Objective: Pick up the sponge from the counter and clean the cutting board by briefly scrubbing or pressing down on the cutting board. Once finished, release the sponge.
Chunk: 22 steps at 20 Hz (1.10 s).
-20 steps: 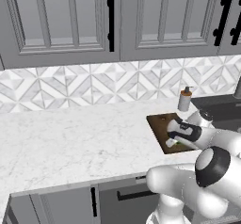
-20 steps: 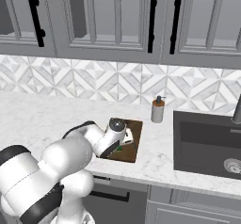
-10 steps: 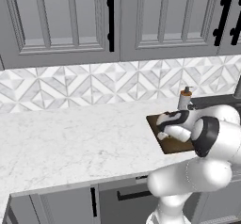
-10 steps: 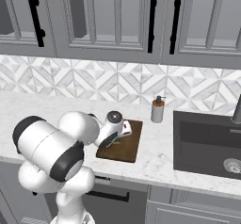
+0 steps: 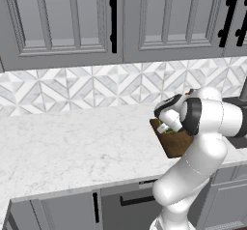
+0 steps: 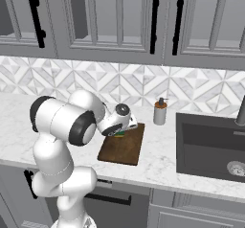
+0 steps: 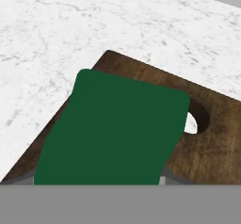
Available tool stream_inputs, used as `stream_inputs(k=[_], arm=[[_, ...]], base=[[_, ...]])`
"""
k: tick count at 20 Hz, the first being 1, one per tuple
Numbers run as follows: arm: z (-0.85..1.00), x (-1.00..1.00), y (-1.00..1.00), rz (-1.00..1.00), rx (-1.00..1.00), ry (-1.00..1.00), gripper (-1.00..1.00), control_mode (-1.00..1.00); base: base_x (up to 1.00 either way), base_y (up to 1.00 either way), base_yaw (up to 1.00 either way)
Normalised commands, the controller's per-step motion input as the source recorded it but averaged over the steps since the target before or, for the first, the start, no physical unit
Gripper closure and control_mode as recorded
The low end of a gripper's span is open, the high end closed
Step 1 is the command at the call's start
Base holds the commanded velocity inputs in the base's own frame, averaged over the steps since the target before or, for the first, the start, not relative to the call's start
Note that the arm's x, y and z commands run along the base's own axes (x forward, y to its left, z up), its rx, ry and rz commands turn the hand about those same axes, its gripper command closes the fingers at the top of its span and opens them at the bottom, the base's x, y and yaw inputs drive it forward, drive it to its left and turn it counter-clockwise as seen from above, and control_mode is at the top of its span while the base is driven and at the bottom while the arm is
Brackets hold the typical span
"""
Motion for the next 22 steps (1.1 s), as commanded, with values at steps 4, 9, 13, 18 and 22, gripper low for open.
stream_inputs(k=[4, 9, 13, 18, 22], arm=[[-0.29, -0.06, 0.0, 0.0, 0.0, 0.0, 1.0, -1.0], [-0.29, -0.31, 0.46, 0.0, -0.03, -0.04, 1.0, -1.0], [-0.11, -0.22, 0.94, 0.0, -0.06, -0.04, 1.0, -1.0], [-0.03, -0.29, 0.87, 0.0, -0.06, -0.03, 1.0, -1.0], [-0.05, -0.42, 0.5, 0.0, -0.02, 0.0, 1.0, -1.0]], base=[[0.0, 0.0, 0.0], [0.0, 0.0, 0.0], [0.0, 0.0, 0.0], [0.0, 0.0, 0.0], [0.0, 0.0, 0.0]])
